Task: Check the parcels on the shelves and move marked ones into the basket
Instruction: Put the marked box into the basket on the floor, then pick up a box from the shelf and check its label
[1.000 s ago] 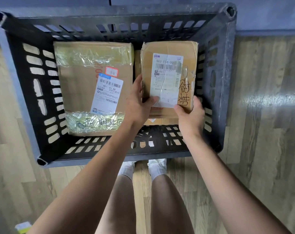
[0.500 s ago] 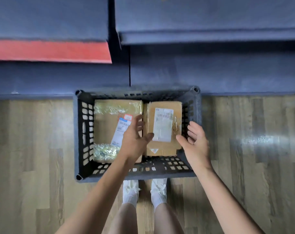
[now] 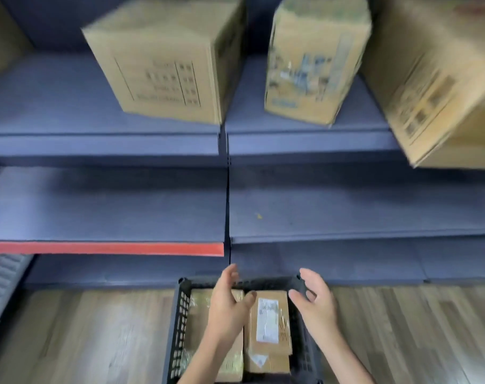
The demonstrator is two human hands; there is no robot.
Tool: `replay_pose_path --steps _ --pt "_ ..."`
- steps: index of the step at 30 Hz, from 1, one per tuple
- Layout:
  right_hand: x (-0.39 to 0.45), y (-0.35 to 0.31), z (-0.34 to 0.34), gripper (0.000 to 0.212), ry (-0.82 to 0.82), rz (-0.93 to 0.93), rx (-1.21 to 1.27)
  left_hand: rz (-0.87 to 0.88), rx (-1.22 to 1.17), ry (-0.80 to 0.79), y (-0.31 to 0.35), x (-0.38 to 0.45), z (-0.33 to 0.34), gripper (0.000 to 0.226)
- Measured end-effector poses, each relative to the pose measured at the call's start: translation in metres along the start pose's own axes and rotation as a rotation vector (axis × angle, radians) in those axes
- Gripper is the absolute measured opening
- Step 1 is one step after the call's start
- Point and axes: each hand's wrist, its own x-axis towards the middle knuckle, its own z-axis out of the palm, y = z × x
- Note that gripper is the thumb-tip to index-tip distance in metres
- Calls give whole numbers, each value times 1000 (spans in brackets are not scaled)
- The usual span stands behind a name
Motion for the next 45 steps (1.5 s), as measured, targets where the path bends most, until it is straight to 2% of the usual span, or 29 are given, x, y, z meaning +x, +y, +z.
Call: replay_pose_path --steps 6,16,20,24,30,35,40,45 --pt "-28 -80 -13 46 32 -174 33 183 -1 64 75 -20 -30 50" --pt "-58 -202 -28 42 22 -402 83 437 -78 116 179 -35 -79 53" --pt "-51 -241 -11 37 -19 -392 90 445 -139 183 211 -20 -111 60" --pt "-36 -278 13 37 -86 -401 12 461 -124 252 233 4 -147 58" --pt "3 -309 53 52 -28 -440 -143 494 -64 408 253 54 -187 56" --pt "26 -317 70 68 -1 -407 -236 361 -77 529 257 88 -206 59" --pt "23 -322 73 76 -94 -390 -229 331 -49 346 250 92 -210 54" --pt "6 -326 64 78 -58 -513 -94 436 -68 351 251 63 -218 58"
